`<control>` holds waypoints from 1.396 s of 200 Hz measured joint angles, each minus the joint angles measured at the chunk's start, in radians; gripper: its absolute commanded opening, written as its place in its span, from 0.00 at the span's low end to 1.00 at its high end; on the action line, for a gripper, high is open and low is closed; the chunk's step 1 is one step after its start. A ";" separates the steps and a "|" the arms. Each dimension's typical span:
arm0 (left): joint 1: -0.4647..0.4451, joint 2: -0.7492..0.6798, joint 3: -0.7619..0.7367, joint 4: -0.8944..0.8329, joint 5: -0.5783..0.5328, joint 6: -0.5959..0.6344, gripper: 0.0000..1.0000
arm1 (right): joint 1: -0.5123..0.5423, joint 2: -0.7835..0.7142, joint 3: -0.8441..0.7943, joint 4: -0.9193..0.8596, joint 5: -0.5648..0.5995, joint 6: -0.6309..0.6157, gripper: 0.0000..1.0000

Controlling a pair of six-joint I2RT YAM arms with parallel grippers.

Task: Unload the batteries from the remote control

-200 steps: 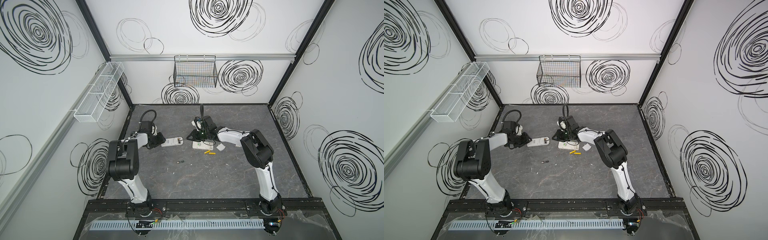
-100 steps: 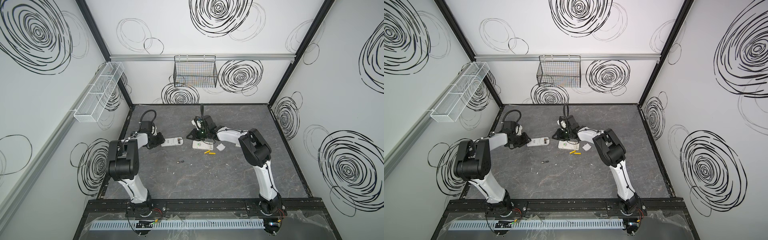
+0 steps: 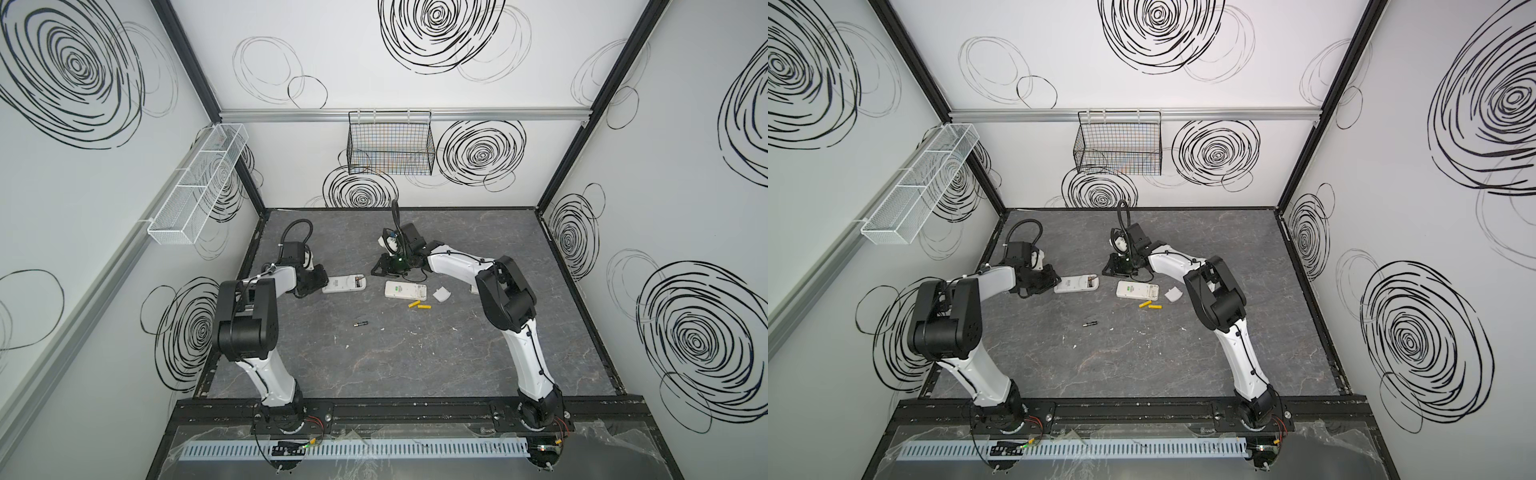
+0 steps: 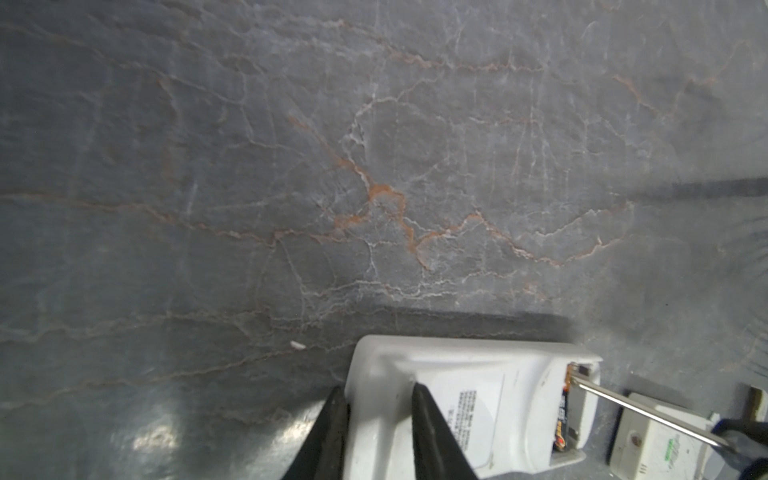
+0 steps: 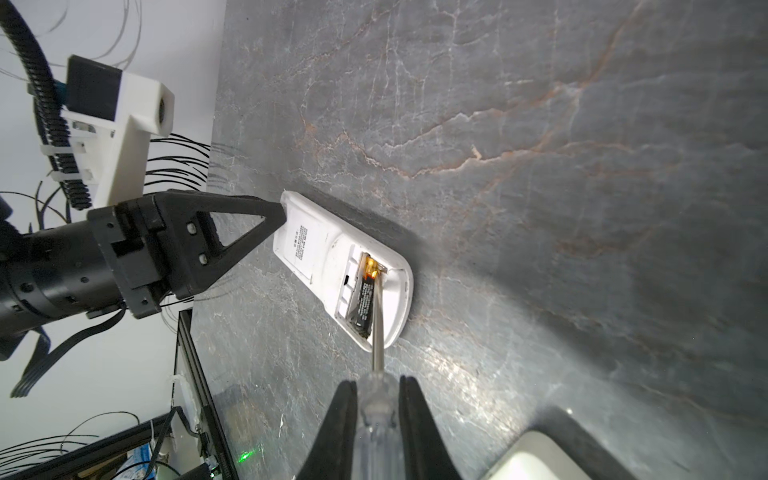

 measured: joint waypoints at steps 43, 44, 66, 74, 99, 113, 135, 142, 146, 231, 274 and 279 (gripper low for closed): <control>0.000 0.000 0.000 0.010 -0.007 0.000 0.27 | -0.002 0.003 0.000 0.002 -0.029 0.018 0.00; 0.000 0.000 0.000 0.010 -0.007 0.000 0.27 | -0.003 0.003 0.000 0.002 -0.030 0.018 0.00; 0.000 0.000 0.000 0.015 -0.011 0.000 0.27 | -0.013 0.010 0.000 0.008 -0.066 0.040 0.00; 0.000 0.000 0.000 0.016 -0.012 0.000 0.27 | -0.016 0.012 -0.001 0.010 -0.077 0.047 0.00; 0.000 0.000 0.000 0.026 -0.023 0.000 0.26 | -0.029 0.011 -0.062 0.099 -0.141 0.104 0.00; -0.001 0.000 0.000 0.034 -0.023 0.000 0.26 | -0.046 0.003 -0.144 0.226 -0.192 0.169 0.00; -0.002 0.000 0.000 0.037 -0.024 0.000 0.26 | -0.057 -0.002 -0.223 0.359 -0.255 0.246 0.00; -0.002 0.000 0.000 0.036 -0.019 0.000 0.26 | -0.058 -0.002 -0.235 0.381 -0.277 0.263 0.00; -0.003 0.000 0.000 0.033 -0.014 0.000 0.26 | -0.056 -0.002 -0.243 0.394 -0.293 0.272 0.00; -0.025 0.000 -0.008 0.035 -0.006 0.000 0.27 | -0.047 -0.008 -0.338 0.541 -0.398 0.362 0.00; -0.034 -0.004 -0.014 0.030 0.007 0.002 0.36 | -0.063 -0.086 -0.388 0.566 -0.397 0.358 0.00; -0.034 -0.005 -0.014 0.030 0.008 0.003 0.36 | -0.066 -0.108 -0.399 0.567 -0.397 0.357 0.00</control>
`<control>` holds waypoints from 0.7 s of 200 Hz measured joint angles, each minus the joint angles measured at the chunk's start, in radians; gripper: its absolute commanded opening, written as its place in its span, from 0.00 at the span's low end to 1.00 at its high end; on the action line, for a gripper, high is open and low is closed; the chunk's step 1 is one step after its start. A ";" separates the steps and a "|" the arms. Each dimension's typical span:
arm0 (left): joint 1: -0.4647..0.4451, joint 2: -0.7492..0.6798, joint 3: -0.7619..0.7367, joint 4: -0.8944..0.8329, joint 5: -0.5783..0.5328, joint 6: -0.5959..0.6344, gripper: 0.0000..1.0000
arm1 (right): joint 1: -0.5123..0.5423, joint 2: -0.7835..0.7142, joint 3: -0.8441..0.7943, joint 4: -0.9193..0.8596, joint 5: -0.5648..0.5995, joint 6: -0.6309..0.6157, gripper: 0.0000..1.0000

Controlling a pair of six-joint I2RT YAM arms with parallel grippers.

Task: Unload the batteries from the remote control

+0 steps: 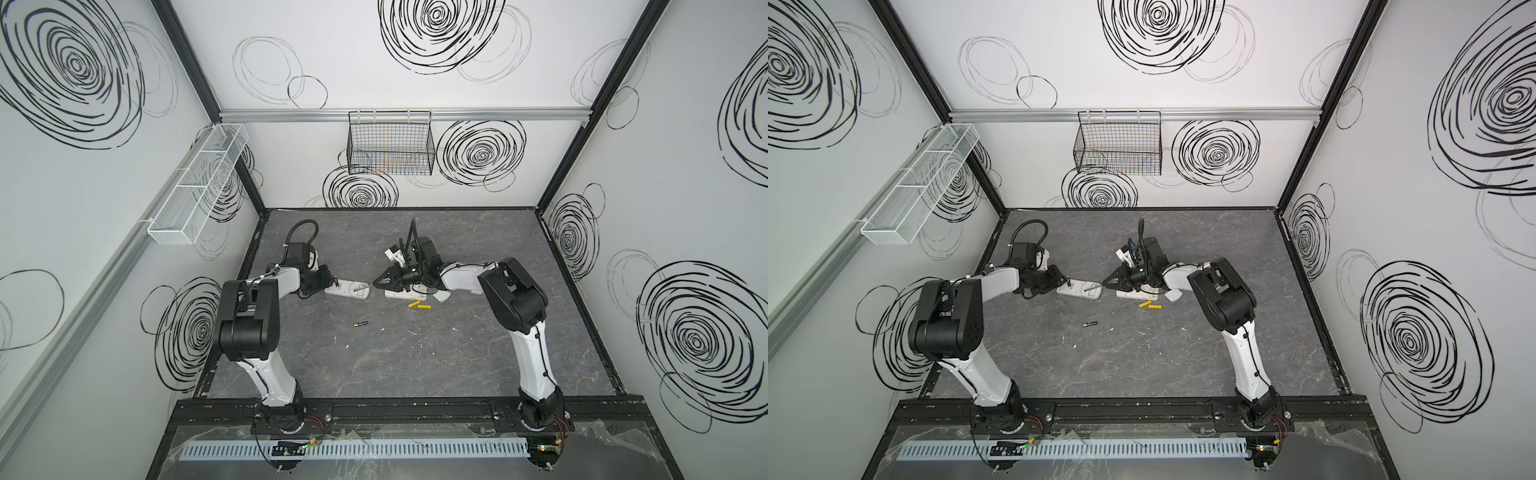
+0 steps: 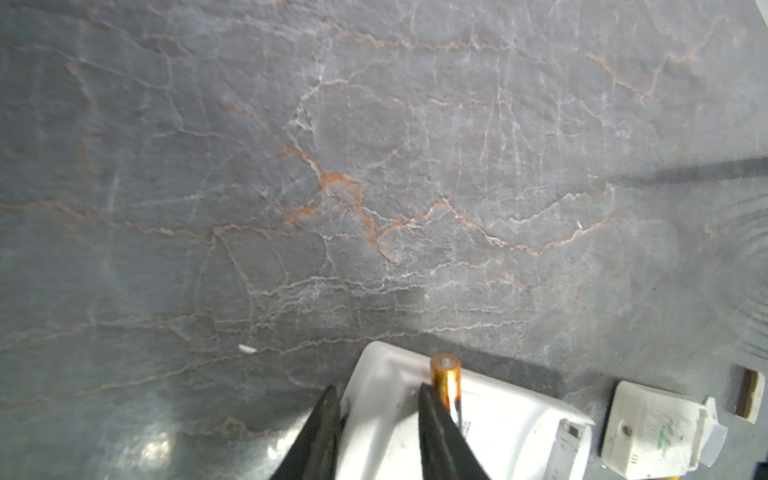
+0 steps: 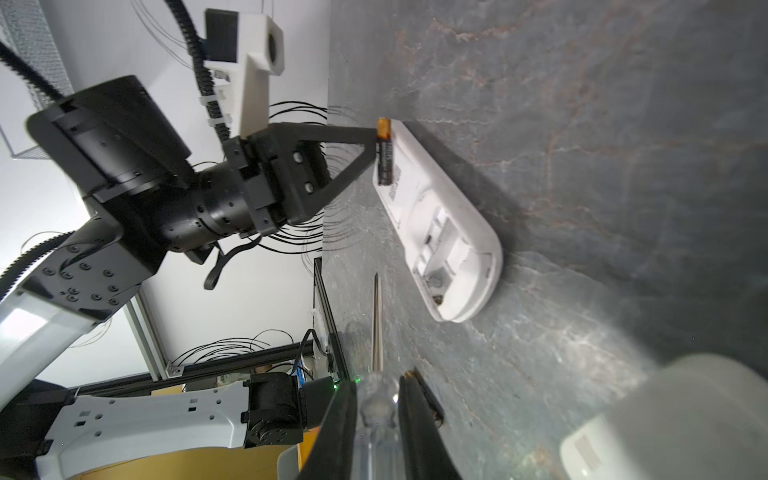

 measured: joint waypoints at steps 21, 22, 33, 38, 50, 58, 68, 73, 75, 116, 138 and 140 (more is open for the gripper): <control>0.001 -0.001 0.000 -0.005 0.003 0.001 0.38 | -0.018 -0.101 -0.048 0.004 0.002 -0.016 0.00; 0.001 -0.001 0.000 -0.005 0.003 0.001 0.38 | -0.019 -0.104 -0.050 0.004 0.002 -0.016 0.00; 0.008 -0.002 0.006 -0.022 0.010 0.002 0.44 | -0.033 -0.158 -0.074 0.004 0.003 -0.028 0.00; 0.011 -0.002 0.010 -0.027 0.015 -0.001 0.46 | -0.039 -0.180 -0.087 0.004 0.004 -0.035 0.00; 0.020 -0.006 0.024 -0.045 0.021 0.006 0.47 | -0.054 -0.230 -0.119 0.002 0.010 -0.053 0.00; 0.027 -0.009 0.037 -0.054 0.022 0.006 0.47 | -0.064 -0.260 -0.142 -0.003 0.013 -0.065 0.00; 0.034 -0.009 0.057 -0.063 0.025 0.008 0.48 | -0.076 -0.292 -0.170 -0.015 0.021 -0.086 0.00; 0.035 -0.009 0.069 -0.068 0.028 0.008 0.49 | -0.082 -0.305 -0.183 -0.023 0.023 -0.096 0.00; 0.035 -0.009 0.074 -0.071 0.029 0.008 0.50 | -0.084 -0.309 -0.187 -0.025 0.024 -0.098 0.00; -0.001 0.002 0.166 -0.100 0.036 0.032 0.62 | -0.132 -0.393 -0.300 -0.093 0.063 -0.175 0.00; -0.045 0.060 0.245 -0.127 0.023 0.056 0.62 | -0.158 -0.435 -0.369 -0.106 0.074 -0.198 0.00; -0.049 0.070 0.256 -0.130 0.019 0.060 0.61 | -0.160 -0.439 -0.376 -0.108 0.075 -0.200 0.00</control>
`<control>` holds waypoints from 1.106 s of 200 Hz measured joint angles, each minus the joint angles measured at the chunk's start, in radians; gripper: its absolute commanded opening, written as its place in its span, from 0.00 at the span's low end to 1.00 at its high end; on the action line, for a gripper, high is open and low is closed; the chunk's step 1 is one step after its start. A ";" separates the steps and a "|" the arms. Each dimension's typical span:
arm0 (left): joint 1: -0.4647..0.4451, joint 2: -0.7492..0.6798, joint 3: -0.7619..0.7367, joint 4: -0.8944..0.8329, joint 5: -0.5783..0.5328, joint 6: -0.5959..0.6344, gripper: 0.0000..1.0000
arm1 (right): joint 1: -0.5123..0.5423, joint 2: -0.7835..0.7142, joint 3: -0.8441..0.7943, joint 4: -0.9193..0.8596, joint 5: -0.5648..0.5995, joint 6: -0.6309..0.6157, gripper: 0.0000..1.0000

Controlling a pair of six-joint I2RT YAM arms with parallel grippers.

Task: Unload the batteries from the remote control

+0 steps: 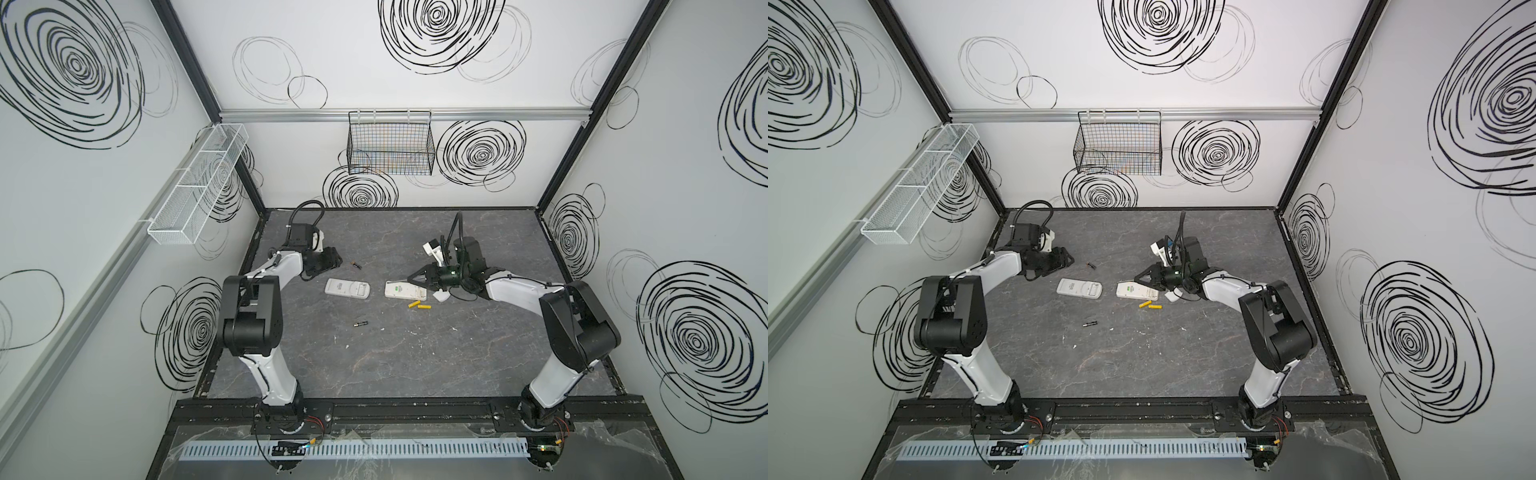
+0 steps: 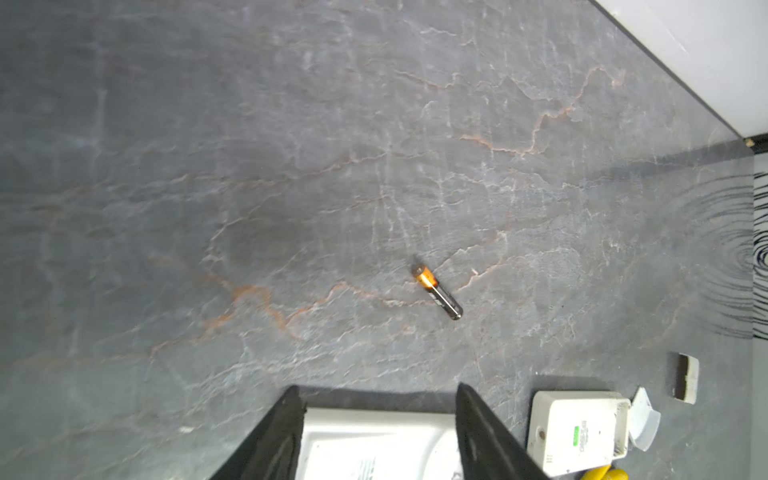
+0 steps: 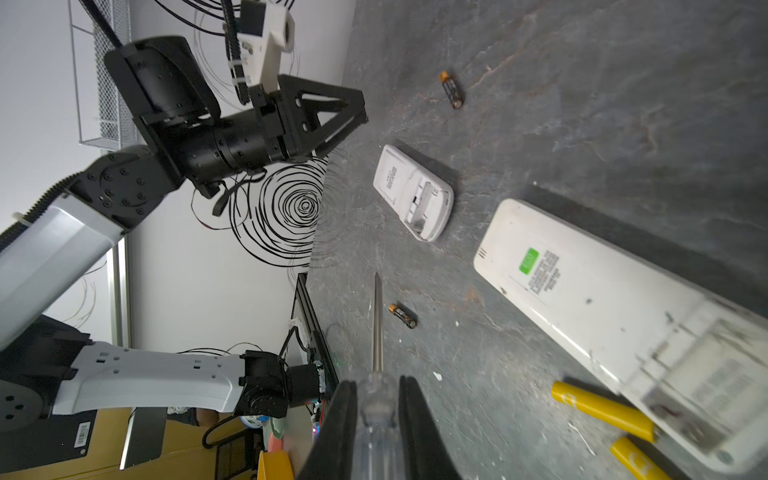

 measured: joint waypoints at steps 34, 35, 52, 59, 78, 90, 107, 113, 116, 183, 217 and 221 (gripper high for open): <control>-0.048 0.242 0.283 -0.076 -0.011 0.045 0.58 | -0.033 -0.046 -0.089 -0.007 0.010 -0.026 0.00; -0.048 0.248 0.289 -0.076 -0.010 0.045 0.58 | -0.034 -0.047 -0.091 -0.007 0.011 -0.027 0.00; -0.067 0.339 0.387 -0.041 0.016 0.052 0.56 | -0.047 -0.072 -0.130 -0.009 0.016 -0.040 0.00; -0.077 0.362 0.412 -0.027 0.024 0.054 0.56 | -0.053 -0.085 -0.146 -0.012 0.017 -0.043 0.00; -0.117 0.427 0.517 -0.014 0.032 0.070 0.56 | -0.071 -0.123 -0.189 -0.014 0.021 -0.050 0.00; -0.154 0.500 0.647 -0.024 0.038 0.082 0.56 | -0.083 -0.149 -0.214 -0.021 0.023 -0.054 0.00; -0.206 0.598 0.805 -0.018 0.037 0.106 0.51 | -0.101 -0.183 -0.241 -0.030 0.023 -0.065 0.00; -0.224 0.623 0.837 -0.018 0.033 0.114 0.50 | -0.108 -0.193 -0.249 -0.032 0.023 -0.068 0.00; -0.232 0.632 0.846 -0.019 0.031 0.119 0.50 | -0.111 -0.198 -0.253 -0.034 0.024 -0.069 0.00; -0.268 0.672 0.835 -0.040 -0.020 0.142 0.47 | -0.171 -0.279 -0.286 -0.077 0.024 -0.096 0.00; -0.238 0.660 0.820 -0.046 -0.065 0.148 0.47 | -0.176 -0.279 -0.286 -0.090 0.023 -0.105 0.00; -0.235 0.660 0.820 -0.046 -0.067 0.148 0.47 | -0.177 -0.279 -0.286 -0.091 0.023 -0.106 0.00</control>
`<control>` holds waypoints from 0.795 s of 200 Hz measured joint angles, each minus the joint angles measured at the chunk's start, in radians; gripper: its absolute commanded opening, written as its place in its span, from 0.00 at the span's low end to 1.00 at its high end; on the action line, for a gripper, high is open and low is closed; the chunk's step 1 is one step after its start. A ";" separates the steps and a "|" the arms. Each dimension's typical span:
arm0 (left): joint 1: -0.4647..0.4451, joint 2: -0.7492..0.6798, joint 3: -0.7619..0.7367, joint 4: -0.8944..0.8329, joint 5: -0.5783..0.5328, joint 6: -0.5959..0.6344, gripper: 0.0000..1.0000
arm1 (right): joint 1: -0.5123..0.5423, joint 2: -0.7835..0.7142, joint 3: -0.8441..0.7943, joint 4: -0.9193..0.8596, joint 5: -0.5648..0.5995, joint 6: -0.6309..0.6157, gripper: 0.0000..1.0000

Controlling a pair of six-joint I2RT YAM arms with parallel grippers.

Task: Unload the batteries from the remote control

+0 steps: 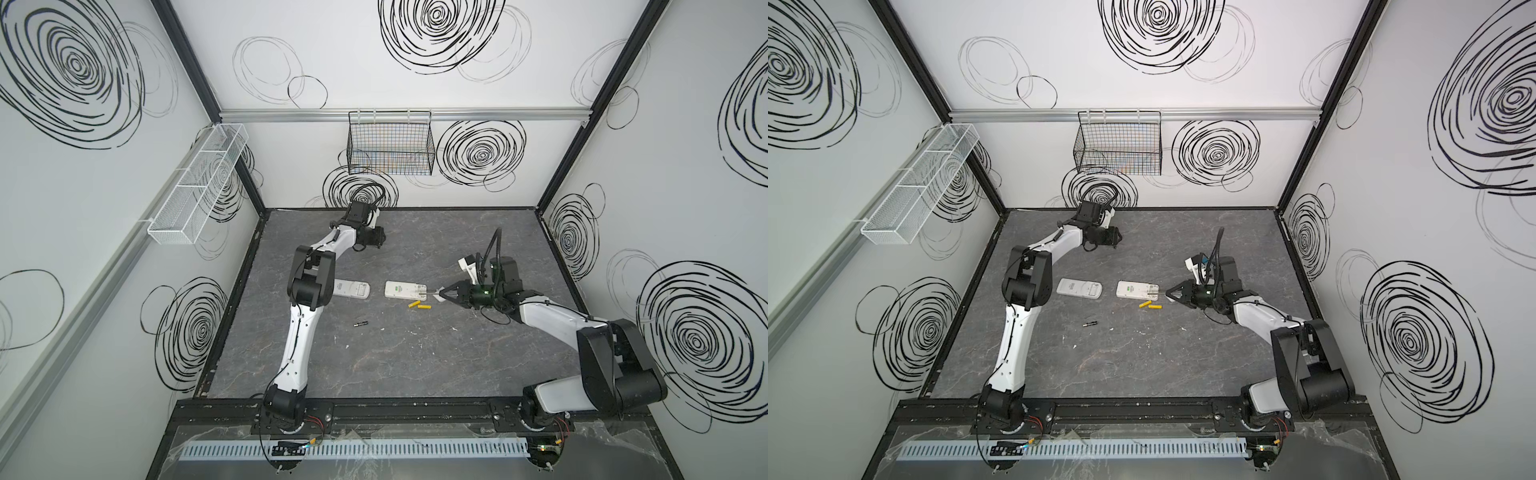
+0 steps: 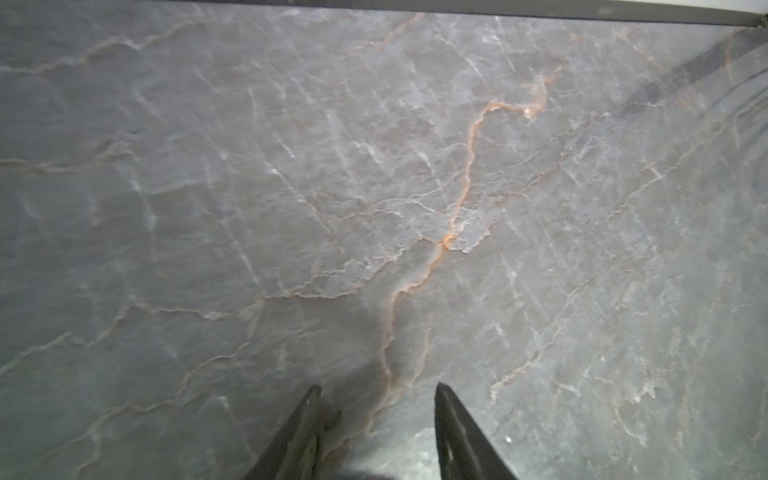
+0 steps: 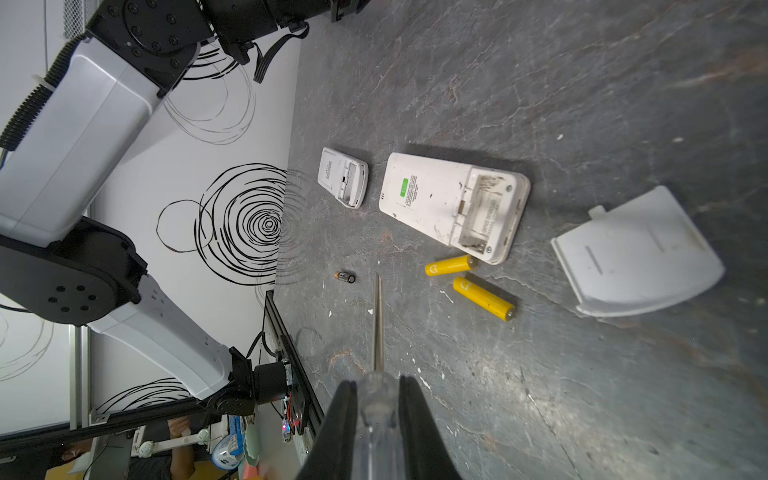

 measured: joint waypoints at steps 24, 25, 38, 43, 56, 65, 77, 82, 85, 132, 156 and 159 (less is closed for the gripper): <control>0.013 -0.002 -0.005 0.004 -0.002 0.000 0.46 | -0.003 0.000 0.000 -0.005 0.000 -0.004 0.00; 0.013 -0.003 -0.006 0.004 -0.002 0.000 0.46 | -0.003 0.000 0.000 -0.005 0.000 -0.005 0.00; 0.014 -0.006 -0.010 0.005 -0.002 0.000 0.46 | -0.004 0.000 0.000 -0.005 0.000 -0.006 0.00; 0.014 -0.006 -0.012 0.005 -0.002 0.000 0.46 | -0.004 0.000 0.000 -0.005 0.000 -0.006 0.00; 0.014 -0.008 -0.013 0.005 -0.002 0.000 0.46 | -0.005 0.000 0.000 -0.007 0.000 -0.008 0.00; 0.014 -0.008 -0.014 0.005 -0.002 0.000 0.46 | -0.006 0.000 0.000 -0.010 0.000 -0.011 0.00; 0.012 -0.011 -0.018 0.006 -0.002 0.000 0.46 | -0.011 0.000 0.000 -0.016 0.000 -0.014 0.00; 0.010 -0.014 -0.023 0.006 -0.002 0.000 0.46 | -0.014 -0.001 0.000 -0.020 0.000 -0.016 0.00; 0.010 -0.015 -0.026 0.007 -0.002 0.000 0.46 | -0.016 -0.001 0.000 -0.021 -0.001 -0.018 0.00; 0.003 -0.051 -0.078 0.011 -0.012 -0.002 0.54 | -0.048 -0.034 0.000 -0.049 -0.001 -0.037 0.00; 0.003 -0.066 -0.083 -0.010 -0.039 0.000 0.62 | -0.075 -0.065 0.000 -0.063 0.000 -0.051 0.00; 0.003 -0.070 -0.083 -0.013 -0.044 0.002 0.63 | -0.080 -0.072 0.000 -0.064 0.000 -0.055 0.00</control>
